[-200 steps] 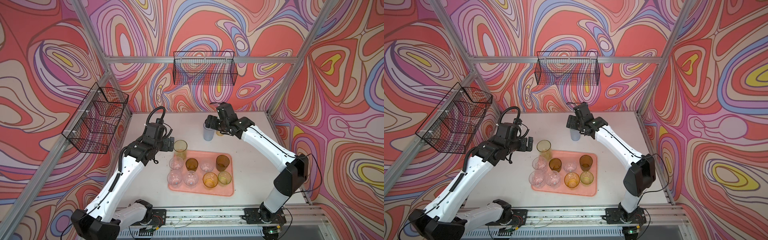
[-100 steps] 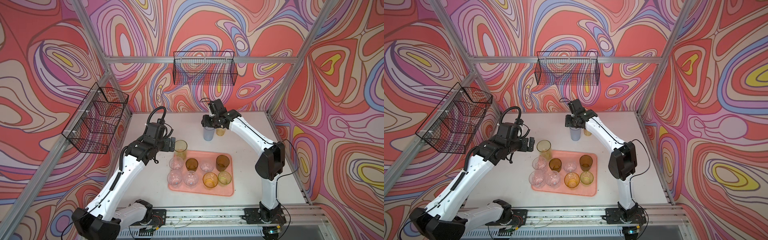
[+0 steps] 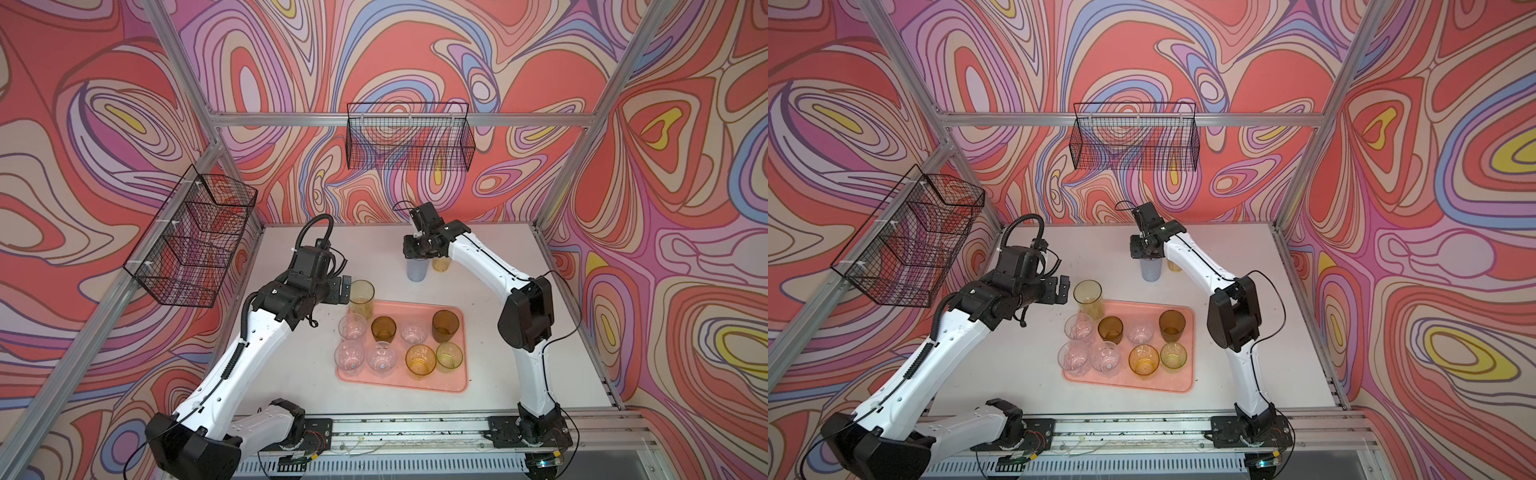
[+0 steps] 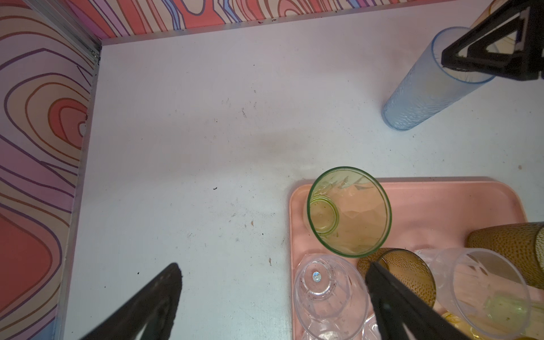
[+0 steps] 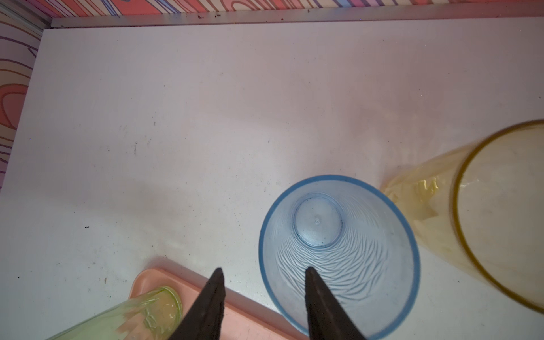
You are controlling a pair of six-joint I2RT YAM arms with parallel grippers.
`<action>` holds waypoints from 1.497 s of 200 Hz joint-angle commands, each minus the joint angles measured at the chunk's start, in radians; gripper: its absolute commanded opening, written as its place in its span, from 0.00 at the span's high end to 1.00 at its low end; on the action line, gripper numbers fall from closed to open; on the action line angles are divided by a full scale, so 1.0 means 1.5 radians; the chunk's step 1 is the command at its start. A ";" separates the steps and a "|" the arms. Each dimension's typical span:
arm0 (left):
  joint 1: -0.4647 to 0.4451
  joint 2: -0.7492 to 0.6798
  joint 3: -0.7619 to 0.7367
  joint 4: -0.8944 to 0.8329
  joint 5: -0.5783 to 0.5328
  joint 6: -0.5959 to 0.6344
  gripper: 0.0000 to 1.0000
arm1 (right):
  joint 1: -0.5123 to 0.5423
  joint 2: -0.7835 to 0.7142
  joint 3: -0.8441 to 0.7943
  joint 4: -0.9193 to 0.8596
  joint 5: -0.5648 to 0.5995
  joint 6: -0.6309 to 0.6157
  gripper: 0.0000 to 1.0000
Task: Place the glasses into the tray
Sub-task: 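Reach the right gripper over the tall blue glass while the left gripper withdraws, then close the right gripper on the rim of the tall blue glass and lift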
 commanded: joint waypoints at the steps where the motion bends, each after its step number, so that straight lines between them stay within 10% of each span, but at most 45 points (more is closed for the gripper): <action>1: 0.003 0.003 -0.003 0.002 -0.002 -0.003 0.00 | -0.001 0.019 0.026 -0.010 0.011 -0.012 0.57; 299: 0.003 0.004 -0.005 -0.005 -0.003 -0.008 0.00 | -0.001 0.069 0.058 -0.054 -0.033 -0.022 0.82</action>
